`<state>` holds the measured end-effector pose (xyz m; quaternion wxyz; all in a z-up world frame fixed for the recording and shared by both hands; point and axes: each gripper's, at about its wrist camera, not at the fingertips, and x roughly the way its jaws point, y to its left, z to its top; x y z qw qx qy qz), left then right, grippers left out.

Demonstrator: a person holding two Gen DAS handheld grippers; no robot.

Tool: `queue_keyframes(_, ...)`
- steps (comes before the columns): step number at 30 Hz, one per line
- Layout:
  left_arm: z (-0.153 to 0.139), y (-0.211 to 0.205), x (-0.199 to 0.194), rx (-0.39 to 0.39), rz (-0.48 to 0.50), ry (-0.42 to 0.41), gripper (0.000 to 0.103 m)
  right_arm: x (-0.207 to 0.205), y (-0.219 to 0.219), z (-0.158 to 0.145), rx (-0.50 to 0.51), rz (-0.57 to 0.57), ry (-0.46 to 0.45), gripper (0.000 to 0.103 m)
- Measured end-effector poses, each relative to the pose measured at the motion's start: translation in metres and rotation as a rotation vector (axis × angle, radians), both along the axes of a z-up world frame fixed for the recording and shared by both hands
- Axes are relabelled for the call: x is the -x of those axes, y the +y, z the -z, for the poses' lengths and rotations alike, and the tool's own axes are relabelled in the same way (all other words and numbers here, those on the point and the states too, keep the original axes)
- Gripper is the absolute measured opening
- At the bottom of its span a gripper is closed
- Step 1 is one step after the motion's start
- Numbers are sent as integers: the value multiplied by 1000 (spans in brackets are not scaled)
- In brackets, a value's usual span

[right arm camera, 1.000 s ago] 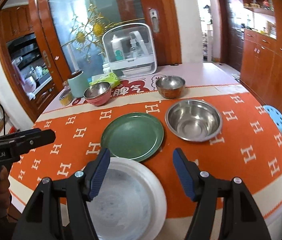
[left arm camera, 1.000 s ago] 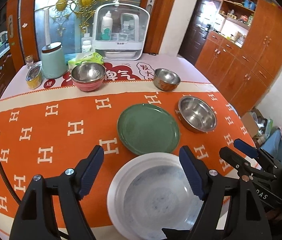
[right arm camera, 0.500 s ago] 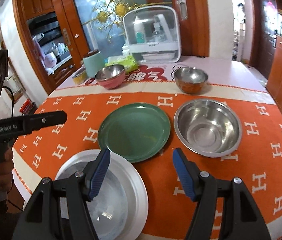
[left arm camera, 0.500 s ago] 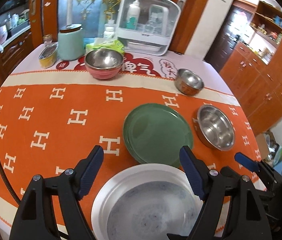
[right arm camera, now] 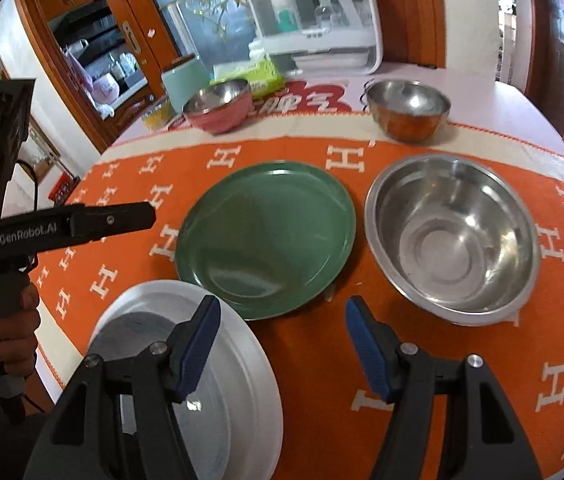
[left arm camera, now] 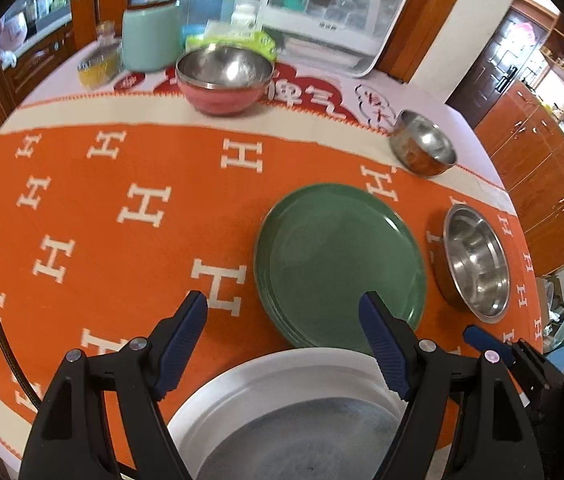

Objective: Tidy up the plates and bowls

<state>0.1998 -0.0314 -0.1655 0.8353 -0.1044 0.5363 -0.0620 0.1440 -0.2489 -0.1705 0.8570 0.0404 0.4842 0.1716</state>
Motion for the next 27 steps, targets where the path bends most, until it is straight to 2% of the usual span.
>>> queue_keyframes(6, 26, 3, -16, 41, -24, 79, 77, -12, 0, 17, -22, 1, 35, 65)
queue_keyframes(15, 51, 2, -30, 68, -29, 145, 77, -25, -3, 35, -56, 21, 74, 65)
queue_keyframes(20, 59, 1, -36, 81, -18, 169, 77, -33, -3, 41, -68, 21, 87, 58)
queue_keyframes(23, 63, -2, -38, 81, -14, 179, 76, -36, -2, 45, -72, 16, 94, 50)
queue_keyframes(27, 66, -3, -42, 91, -15, 188, 68, -38, -3, 49, -79, 20, 101, 44)
